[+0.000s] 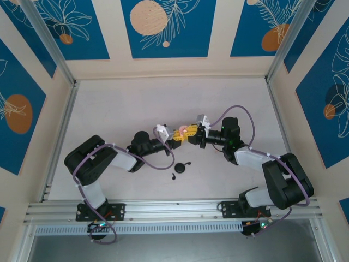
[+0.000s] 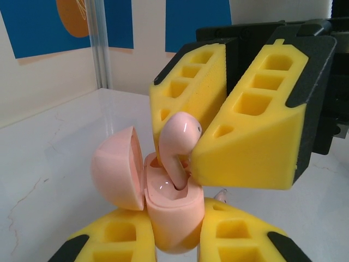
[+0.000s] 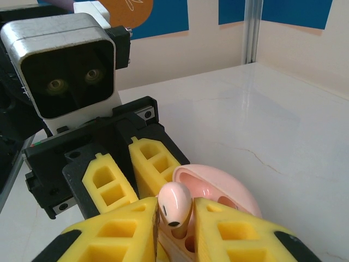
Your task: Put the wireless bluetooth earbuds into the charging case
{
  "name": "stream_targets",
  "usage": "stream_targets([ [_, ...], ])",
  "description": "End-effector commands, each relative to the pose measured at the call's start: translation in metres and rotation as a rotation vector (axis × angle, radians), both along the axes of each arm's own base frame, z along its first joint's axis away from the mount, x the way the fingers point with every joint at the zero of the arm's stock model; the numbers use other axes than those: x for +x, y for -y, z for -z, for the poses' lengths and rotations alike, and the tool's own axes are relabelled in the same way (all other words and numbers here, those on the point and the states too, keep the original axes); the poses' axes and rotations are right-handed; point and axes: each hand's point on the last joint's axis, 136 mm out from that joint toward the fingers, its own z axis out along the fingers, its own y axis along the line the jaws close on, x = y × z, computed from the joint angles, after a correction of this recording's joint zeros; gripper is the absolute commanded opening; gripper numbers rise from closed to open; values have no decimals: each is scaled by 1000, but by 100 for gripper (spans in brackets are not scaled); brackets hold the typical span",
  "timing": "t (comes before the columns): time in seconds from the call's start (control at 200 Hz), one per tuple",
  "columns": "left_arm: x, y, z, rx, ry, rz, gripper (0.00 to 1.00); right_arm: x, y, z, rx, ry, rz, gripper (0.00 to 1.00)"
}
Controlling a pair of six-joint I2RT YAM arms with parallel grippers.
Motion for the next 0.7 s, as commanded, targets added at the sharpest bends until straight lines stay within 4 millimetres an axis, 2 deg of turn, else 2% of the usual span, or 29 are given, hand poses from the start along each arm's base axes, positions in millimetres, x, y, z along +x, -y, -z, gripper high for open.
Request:
stream_targets([
  [0.0,2,0,-60,-125,159,-14,11,-5,4,24,-36,-92,3,24],
  [0.695,-1,-4,-61,-119,172,-20,11,-6,6,15,-26,-80,16,35],
])
